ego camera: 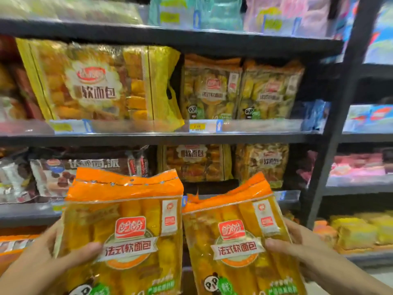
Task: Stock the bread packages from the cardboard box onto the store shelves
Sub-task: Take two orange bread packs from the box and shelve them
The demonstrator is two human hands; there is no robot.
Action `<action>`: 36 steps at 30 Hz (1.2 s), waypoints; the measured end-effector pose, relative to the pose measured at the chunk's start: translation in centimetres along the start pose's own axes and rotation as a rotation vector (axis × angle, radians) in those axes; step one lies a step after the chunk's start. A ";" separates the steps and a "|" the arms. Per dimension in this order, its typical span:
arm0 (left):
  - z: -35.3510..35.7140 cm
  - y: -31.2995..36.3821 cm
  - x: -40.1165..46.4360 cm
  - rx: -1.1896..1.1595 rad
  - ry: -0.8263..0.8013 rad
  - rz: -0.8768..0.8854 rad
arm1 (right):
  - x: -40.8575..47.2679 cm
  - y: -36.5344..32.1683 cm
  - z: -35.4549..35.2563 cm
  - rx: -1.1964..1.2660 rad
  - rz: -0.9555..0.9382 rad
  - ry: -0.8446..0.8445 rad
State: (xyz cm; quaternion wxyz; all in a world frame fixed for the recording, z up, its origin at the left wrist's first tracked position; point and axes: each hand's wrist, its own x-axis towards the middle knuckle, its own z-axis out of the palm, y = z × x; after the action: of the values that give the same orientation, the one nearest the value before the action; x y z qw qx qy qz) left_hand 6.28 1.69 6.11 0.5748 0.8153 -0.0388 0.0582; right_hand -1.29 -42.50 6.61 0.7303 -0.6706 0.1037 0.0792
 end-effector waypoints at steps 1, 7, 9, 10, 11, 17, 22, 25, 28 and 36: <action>0.4 1.9 0.3 -0.026 -0.037 0.010 | 0.0 -0.6 -0.9 -0.025 -0.049 0.031; 2.9 11.5 2.7 -0.245 -0.166 0.313 | -2.2 -6.6 -4.7 -0.060 -0.327 0.218; 3.9 15.0 4.4 -0.289 -0.163 0.388 | -2.2 -8.4 -6.4 -0.038 -0.427 0.271; 4.4 16.6 5.4 -0.312 -0.161 0.412 | -2.2 -9.2 -7.0 -0.017 -0.474 0.295; 5.1 18.1 6.6 -0.325 -0.151 0.437 | -2.0 -9.8 -7.8 -0.007 -0.506 0.315; 9.2 24.7 13.0 -0.354 -0.163 0.623 | -0.8 -13.2 -11.8 0.037 -0.661 0.359; 12.8 27.0 17.0 -0.336 -0.125 0.718 | 0.0 -14.1 -14.6 0.056 -0.757 0.374; 14.9 26.9 18.8 -0.298 -0.083 0.759 | 0.7 -13.8 -15.7 0.062 -0.767 0.363; 16.7 26.6 19.9 -0.230 -0.057 0.792 | 1.5 -13.5 -16.3 0.064 -0.763 0.359; 17.6 26.5 21.5 -0.083 0.043 0.849 | 3.6 -12.5 -17.1 0.009 -0.741 0.368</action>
State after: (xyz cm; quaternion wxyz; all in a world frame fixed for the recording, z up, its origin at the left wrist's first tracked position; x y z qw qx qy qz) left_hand 24.98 -23.76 27.96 0.5327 0.7017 -0.3615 0.3052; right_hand 4.61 -60.75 16.36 0.6818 -0.6622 -0.0154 -0.3106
